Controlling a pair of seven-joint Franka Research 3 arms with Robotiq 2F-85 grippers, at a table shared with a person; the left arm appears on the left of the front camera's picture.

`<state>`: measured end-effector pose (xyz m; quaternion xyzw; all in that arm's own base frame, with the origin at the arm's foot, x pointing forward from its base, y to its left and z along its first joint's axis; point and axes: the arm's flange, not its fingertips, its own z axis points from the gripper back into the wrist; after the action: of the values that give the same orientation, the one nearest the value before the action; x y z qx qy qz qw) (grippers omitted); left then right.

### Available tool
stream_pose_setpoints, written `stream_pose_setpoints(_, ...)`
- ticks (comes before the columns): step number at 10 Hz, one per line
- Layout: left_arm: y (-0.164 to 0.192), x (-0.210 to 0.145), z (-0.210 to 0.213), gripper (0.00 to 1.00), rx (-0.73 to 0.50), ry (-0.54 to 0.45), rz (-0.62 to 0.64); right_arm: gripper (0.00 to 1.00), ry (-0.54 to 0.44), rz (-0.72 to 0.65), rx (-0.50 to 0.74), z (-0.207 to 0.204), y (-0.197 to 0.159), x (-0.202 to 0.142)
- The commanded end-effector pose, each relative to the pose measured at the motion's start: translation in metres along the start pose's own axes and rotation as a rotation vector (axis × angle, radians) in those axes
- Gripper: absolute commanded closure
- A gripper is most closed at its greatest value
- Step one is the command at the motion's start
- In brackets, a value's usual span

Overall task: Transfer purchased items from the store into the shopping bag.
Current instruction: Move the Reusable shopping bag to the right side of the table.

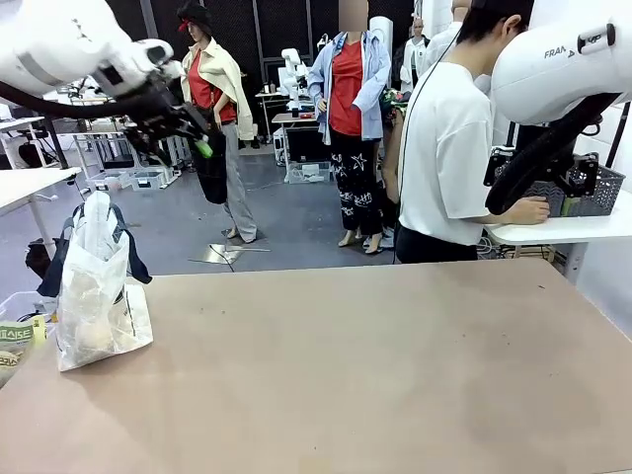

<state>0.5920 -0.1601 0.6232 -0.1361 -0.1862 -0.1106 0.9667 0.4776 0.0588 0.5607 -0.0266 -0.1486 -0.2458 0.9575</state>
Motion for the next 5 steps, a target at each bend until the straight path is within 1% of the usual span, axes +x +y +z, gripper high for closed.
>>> stream_pose_setpoints(1, -0.015, -0.028, -0.026, 0.0, 0.043, 0.026, -0.161, 0.0, -0.005, -0.007, -0.016, -0.001, -0.001, -0.003)
stream_pose_setpoints(2, -0.021, -0.034, -0.041, 0.0, 0.096, 0.003, -0.185, 0.0, -0.005, -0.007, -0.016, -0.001, -0.001, -0.003)
stream_pose_setpoints(3, -0.023, -0.04, -0.054, 0.0, 0.132, -0.069, -0.189, 0.0, -0.005, -0.007, -0.016, -0.001, -0.001, -0.003)
stream_pose_setpoints(4, -0.025, -0.043, -0.07, 0.0, 0.192, -0.109, -0.192, 0.0, -0.005, -0.007, -0.016, -0.001, -0.001, -0.003)
stream_pose_setpoints(5, -0.026, -0.047, -0.083, 0.0, 0.196, -0.075, -0.232, 0.0, -0.005, -0.007, -0.016, -0.001, -0.001, -0.003)
